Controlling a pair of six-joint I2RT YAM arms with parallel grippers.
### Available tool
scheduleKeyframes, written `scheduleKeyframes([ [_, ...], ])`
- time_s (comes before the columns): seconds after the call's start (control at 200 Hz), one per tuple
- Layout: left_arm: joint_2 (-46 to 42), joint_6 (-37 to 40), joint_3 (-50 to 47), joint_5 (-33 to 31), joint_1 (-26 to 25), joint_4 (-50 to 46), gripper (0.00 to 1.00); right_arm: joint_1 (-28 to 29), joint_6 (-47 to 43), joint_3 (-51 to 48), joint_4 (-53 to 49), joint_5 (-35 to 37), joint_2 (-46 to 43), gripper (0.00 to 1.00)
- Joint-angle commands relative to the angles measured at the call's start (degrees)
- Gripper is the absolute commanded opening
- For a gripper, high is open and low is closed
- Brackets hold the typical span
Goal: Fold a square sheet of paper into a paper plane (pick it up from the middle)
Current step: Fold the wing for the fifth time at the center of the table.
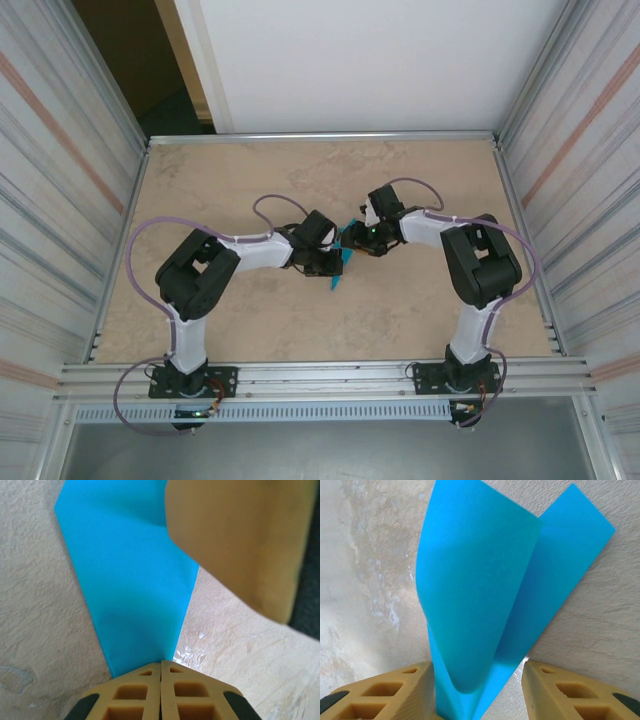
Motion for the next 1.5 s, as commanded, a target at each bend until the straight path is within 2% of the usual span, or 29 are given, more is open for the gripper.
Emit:
scheduleKeyframes([
  [0.0, 1.29, -0.45, -1.93, -1.64, -0.45, -2.96, 0.08, -0.32, -0.79, -2.85, -0.88, 0.13, -2.92, 0.46],
  [0.14, 1.24, -0.27, -1.82, -1.55, -0.48, -2.93, 0.08, 0.55, -0.42, -6.04, 0.78, 0.92, -5.74, 0.37],
  [0.296, 0.94, -0.18, -2.02, -1.61, -0.41, -2.87, 0.08, 0.72, 0.39, -8.49, 2.33, 3.81, -11.1, 0.39],
  [0.411, 0.99, -0.12, -2.07, -1.57, -0.41, -2.79, 0.08, 1.12, -0.51, -8.17, 3.0, 2.08, -12.94, 0.4],
  [0.586, 0.97, -0.09, -2.07, -1.49, -0.44, -2.49, 0.07, 2.53, -0.18, -5.61, 2.64, -0.22, -8.71, 0.21],
  [0.757, 0.8, -0.27, -2.33, -1.36, -0.49, -2.21, 0.07, 2.64, 0.73, -4.48, 4.53, -2.67, -5.62, 0.12],
  [1.042, 0.66, -0.44, -2.76, -1.45, -0.44, -2.01, 0.07, 2.47, 0.65, -2.78, 5.16, -5.03, -1.01, 0.09],
  [1.498, 0.55, -0.42, -2.78, -1.38, -0.4, -2.14, 0.07, 1.72, 0.91, -1.61, 3.67, -3.47, 2.81, 0.09],
])
